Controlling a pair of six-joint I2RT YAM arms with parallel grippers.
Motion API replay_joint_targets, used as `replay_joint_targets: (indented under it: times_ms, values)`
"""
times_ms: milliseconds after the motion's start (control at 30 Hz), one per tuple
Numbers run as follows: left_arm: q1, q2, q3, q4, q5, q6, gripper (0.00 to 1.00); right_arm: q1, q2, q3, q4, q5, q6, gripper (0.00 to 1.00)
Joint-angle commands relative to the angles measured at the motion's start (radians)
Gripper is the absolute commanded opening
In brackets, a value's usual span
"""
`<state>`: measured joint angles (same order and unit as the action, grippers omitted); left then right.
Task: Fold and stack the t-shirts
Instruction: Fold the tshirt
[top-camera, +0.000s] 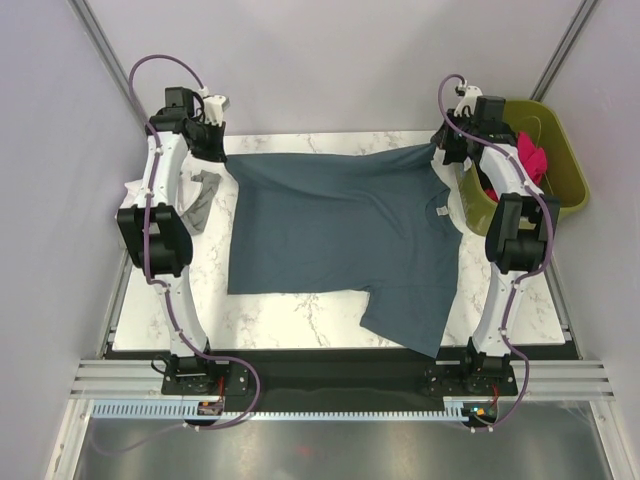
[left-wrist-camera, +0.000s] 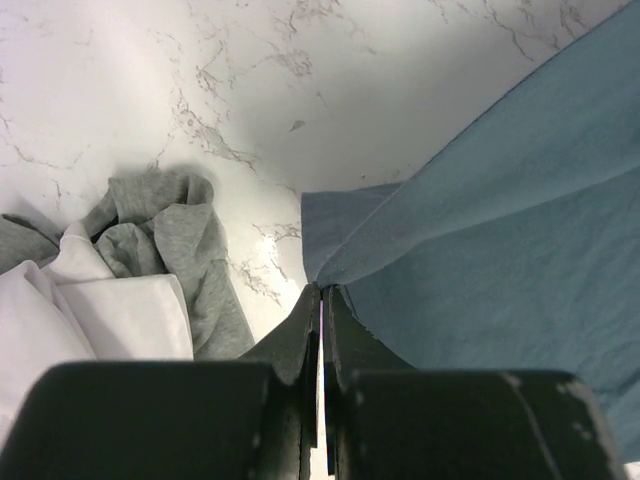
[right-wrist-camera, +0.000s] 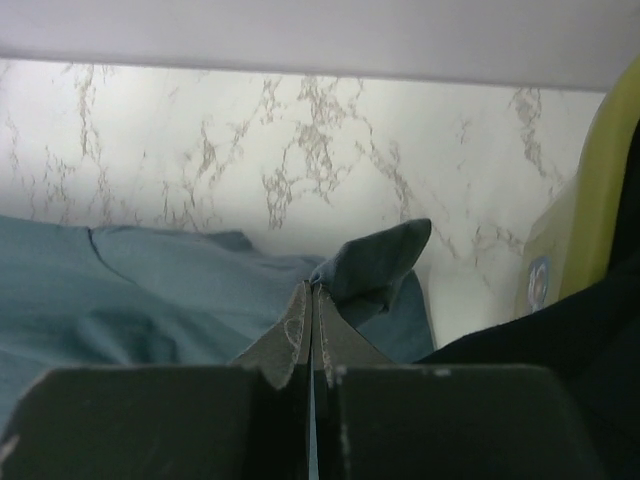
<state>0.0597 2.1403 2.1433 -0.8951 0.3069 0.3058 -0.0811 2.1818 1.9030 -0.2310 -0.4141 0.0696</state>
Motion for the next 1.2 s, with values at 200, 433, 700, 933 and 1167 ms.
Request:
replay_joint_targets:
  times_ms: [200, 433, 700, 933, 1167]
  values:
    - [0.008, 0.001, 0.087, -0.149, 0.155, 0.081, 0.02, 0.003, -0.22, -0.186, -0.041, -0.034, -0.056, 0.0]
    - [0.009, 0.004, 0.044, -0.25, 0.238, 0.095, 0.02, 0.007, -0.33, -0.314, -0.077, -0.034, -0.063, 0.0]
    - [0.009, -0.043, -0.064, -0.338, 0.284, 0.134, 0.02, 0.021, -0.454, -0.519, -0.085, -0.023, -0.105, 0.0]
    - [0.009, -0.06, -0.128, -0.37, 0.273, 0.159, 0.02, 0.02, -0.513, -0.637, -0.085, -0.019, -0.122, 0.0]
    - [0.02, -0.088, -0.177, -0.363, 0.258, 0.145, 0.02, 0.02, -0.537, -0.699, -0.1, -0.018, -0.14, 0.0]
